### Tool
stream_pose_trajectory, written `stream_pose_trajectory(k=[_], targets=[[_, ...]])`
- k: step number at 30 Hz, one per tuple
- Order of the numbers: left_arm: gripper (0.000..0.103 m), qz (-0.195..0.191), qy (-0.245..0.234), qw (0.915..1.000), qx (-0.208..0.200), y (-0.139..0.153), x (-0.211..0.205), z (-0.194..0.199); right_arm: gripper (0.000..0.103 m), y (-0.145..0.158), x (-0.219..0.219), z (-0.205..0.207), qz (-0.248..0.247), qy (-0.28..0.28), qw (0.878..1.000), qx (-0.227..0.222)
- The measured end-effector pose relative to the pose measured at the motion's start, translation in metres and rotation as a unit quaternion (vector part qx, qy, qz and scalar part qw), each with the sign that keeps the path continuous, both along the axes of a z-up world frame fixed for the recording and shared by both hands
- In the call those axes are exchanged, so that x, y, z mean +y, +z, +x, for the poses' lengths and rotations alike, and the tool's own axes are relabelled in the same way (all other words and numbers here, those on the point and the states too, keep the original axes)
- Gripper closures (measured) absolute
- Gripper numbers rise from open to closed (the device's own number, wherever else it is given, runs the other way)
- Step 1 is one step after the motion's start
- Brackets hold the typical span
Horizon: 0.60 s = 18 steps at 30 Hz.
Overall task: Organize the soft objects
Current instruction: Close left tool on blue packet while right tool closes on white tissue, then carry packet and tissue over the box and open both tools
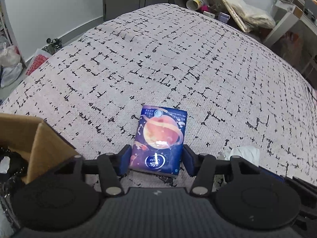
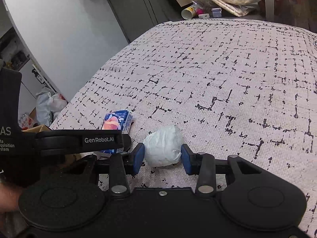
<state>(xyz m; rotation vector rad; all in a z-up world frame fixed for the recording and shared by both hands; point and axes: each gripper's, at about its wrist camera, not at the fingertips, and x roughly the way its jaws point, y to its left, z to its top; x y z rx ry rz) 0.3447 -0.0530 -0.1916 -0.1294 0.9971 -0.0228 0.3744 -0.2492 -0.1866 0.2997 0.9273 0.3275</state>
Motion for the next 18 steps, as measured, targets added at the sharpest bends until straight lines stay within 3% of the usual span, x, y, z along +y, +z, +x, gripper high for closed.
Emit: stream_pose_trajectory(k=[18], targets=[[0.055, -0.018, 0.016, 0.997, -0.073, 0.077, 0.027, -0.054, 0.064, 0.049, 0.007, -0.031, 0.011, 0.006, 0.998, -0.061]])
